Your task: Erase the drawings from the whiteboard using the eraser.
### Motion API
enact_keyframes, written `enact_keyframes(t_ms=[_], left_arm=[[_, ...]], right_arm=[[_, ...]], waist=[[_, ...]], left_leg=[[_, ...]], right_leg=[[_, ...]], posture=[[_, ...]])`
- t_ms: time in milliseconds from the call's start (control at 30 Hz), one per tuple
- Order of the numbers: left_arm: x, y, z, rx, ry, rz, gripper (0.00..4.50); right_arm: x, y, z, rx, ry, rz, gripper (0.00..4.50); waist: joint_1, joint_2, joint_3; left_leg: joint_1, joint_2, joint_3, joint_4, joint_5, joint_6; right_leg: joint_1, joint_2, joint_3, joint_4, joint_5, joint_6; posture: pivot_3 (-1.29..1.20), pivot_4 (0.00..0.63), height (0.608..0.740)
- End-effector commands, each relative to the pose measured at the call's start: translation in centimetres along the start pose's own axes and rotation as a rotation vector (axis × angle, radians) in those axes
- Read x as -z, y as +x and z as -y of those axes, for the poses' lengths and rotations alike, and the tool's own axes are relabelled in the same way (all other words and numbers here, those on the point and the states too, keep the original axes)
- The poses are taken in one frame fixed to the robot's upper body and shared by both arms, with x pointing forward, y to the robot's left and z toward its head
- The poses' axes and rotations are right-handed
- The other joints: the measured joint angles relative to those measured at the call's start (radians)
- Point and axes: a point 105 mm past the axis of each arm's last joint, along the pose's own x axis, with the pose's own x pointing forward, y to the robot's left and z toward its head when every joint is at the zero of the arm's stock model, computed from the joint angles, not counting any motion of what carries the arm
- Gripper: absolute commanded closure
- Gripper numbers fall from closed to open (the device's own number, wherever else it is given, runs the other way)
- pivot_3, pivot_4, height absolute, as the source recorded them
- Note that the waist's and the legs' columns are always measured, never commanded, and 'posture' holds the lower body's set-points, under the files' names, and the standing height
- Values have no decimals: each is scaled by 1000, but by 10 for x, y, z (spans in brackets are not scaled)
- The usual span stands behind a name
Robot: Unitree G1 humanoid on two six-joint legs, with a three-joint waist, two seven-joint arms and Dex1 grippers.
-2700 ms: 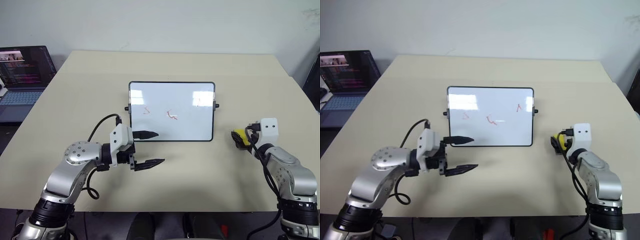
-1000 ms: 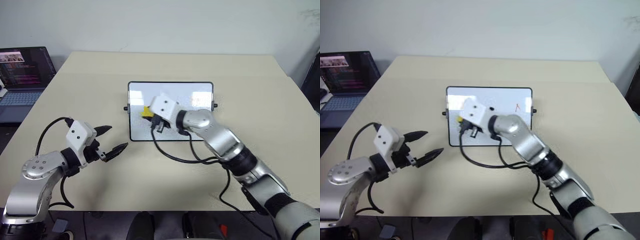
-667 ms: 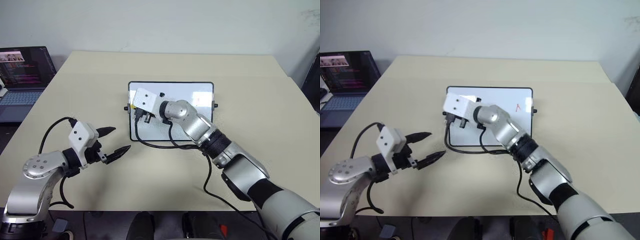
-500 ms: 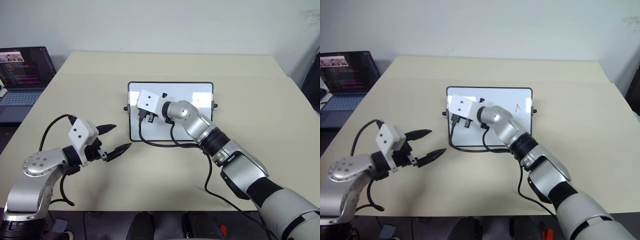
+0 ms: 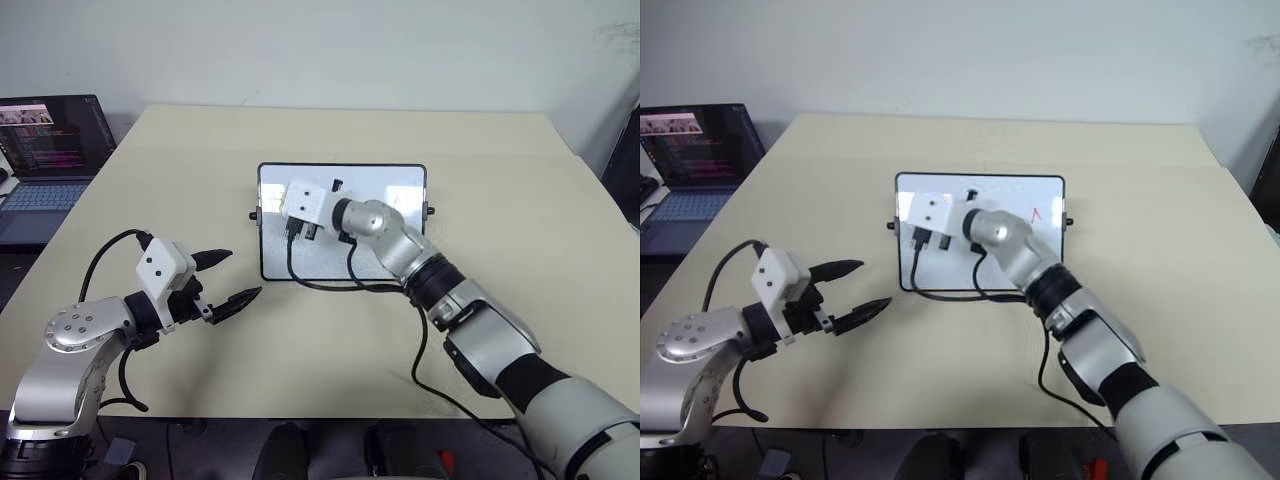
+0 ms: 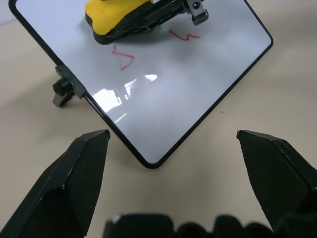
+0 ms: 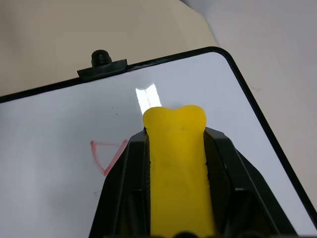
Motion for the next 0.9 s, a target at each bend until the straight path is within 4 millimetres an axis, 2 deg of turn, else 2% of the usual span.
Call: enact_keyframes(t_ms=[33, 133, 200, 267, 400, 433, 467, 600, 733, 800, 833, 900], left_arm=[[-10, -1, -2, -1, 42, 26, 0], [-9, 0, -2, 0, 42, 26, 0], [-9, 0, -3, -2, 42, 26, 0], [-10, 0, -3, 0, 43, 26, 0], [-9, -1, -3, 3, 42, 23, 0], [-9, 0, -3, 4, 41, 23, 0], [-8, 0, -2, 6, 40, 23, 0], [-9, 0, -1, 8, 37, 26, 0], [-8, 1, -1, 9, 37, 27, 0], [-8, 1, 0, 11, 37, 27, 0], [-8, 2, 0, 12, 36, 27, 0], [-8, 2, 0, 13, 36, 28, 0]], right_arm=[[30, -6, -25, -127, 15, -103, 3379], [34, -10, -46, -238, 3, -117, 3379], [34, -11, -47, -247, -6, -121, 3379], [31, -9, -36, -184, -30, -117, 3379], [15, -5, 12, 78, -62, -67, 3380], [15, -5, 13, 81, -62, -68, 3380], [17, -5, 11, 62, -64, -80, 3380], [37, -7, -20, -109, -60, -146, 3380], [52, -16, -47, -273, -80, -196, 3380], [52, -19, -51, -298, -106, -200, 3380], [50, -18, -46, -271, -117, -194, 3380], [40, -12, -20, -119, -139, -165, 3380]], waist=[[0, 0, 0], [-1, 0, 0], [-2, 0, 0], [-1, 0, 0], [-1, 1, 0], [1, 0, 0], [2, 0, 0], [1, 0, 0], [0, 0, 0], [0, 0, 0], [0, 0, 0], [0, 0, 0]], left_leg=[[0, 0, 0, 0, 0, 0], [0, 0, 0, 0, 0, 0], [1, 0, 0, 0, 0, 0], [1, 0, 0, 0, 0, 0], [1, 0, -1, 1, 1, 0], [1, 0, -1, 1, 1, 0], [1, 0, -1, 0, 1, 0], [1, 0, 0, 0, 1, 0], [1, 0, 0, -1, 1, 0], [2, 0, -1, -1, 1, 0], [3, 0, -1, 0, 1, 0], [3, 0, -1, 0, 2, 1]], right_leg=[[0, 0, 0, 0, 0, 0], [0, 0, 0, 0, 0, 0], [0, 0, 0, 0, 0, 0], [0, 0, 0, 1, 0, 0], [0, 0, -1, 2, 1, -1], [0, 0, -1, 2, 1, -2], [0, 0, -1, 2, 1, -2], [0, 0, 0, 0, 1, -2], [0, 0, -1, 0, 1, -2], [1, 0, -1, 0, 1, -2], [2, 0, -1, 0, 1, -2], [2, 0, -1, 0, 1, -2]], posture=[[0, 150, 740], [0, 150, 740], [0, 150, 740], [0, 150, 740], [0, 150, 740], [0, 150, 740], [0, 150, 740], [0, 150, 740], [0, 150, 740], [0, 150, 740], [0, 150, 740], [0, 150, 740]])
